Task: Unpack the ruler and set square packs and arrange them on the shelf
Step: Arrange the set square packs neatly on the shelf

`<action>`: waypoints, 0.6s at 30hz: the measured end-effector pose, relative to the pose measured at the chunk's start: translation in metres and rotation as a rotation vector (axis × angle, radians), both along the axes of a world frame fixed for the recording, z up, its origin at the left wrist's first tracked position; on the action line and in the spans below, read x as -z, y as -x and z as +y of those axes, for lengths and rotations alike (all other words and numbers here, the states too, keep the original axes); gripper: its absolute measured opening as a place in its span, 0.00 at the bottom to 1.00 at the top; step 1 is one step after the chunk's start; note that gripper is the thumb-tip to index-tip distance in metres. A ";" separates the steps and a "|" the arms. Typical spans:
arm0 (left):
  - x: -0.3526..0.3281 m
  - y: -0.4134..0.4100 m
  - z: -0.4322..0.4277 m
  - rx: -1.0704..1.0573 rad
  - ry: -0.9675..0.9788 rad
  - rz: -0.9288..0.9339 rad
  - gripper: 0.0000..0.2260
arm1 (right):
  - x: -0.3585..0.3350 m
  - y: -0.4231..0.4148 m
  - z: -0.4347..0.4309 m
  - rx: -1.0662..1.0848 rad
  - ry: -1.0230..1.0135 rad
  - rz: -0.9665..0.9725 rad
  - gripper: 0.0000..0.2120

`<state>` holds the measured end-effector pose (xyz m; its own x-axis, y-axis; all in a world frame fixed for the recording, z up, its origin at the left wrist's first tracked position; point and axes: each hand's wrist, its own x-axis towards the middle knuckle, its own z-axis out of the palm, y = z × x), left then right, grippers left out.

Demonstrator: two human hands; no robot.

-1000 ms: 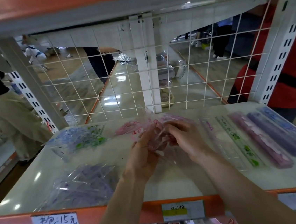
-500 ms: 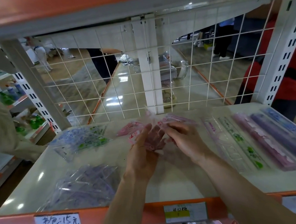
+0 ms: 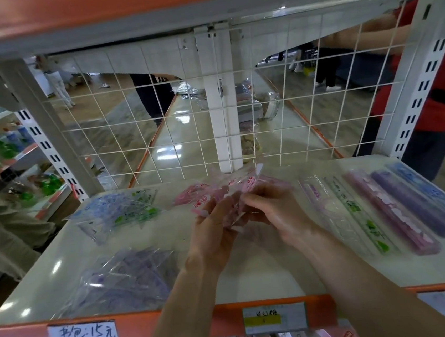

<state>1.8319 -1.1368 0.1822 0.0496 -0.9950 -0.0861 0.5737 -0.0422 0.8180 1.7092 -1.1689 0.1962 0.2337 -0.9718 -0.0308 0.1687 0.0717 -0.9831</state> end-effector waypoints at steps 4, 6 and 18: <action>0.000 0.001 0.001 -0.078 -0.029 -0.004 0.05 | 0.002 0.003 -0.003 0.082 -0.032 0.042 0.05; -0.001 0.002 0.000 -0.102 -0.054 -0.031 0.05 | -0.001 0.008 -0.007 0.152 -0.102 -0.166 0.07; -0.006 -0.001 0.000 -0.223 -0.085 0.125 0.03 | -0.018 0.027 -0.015 0.186 0.051 -0.148 0.10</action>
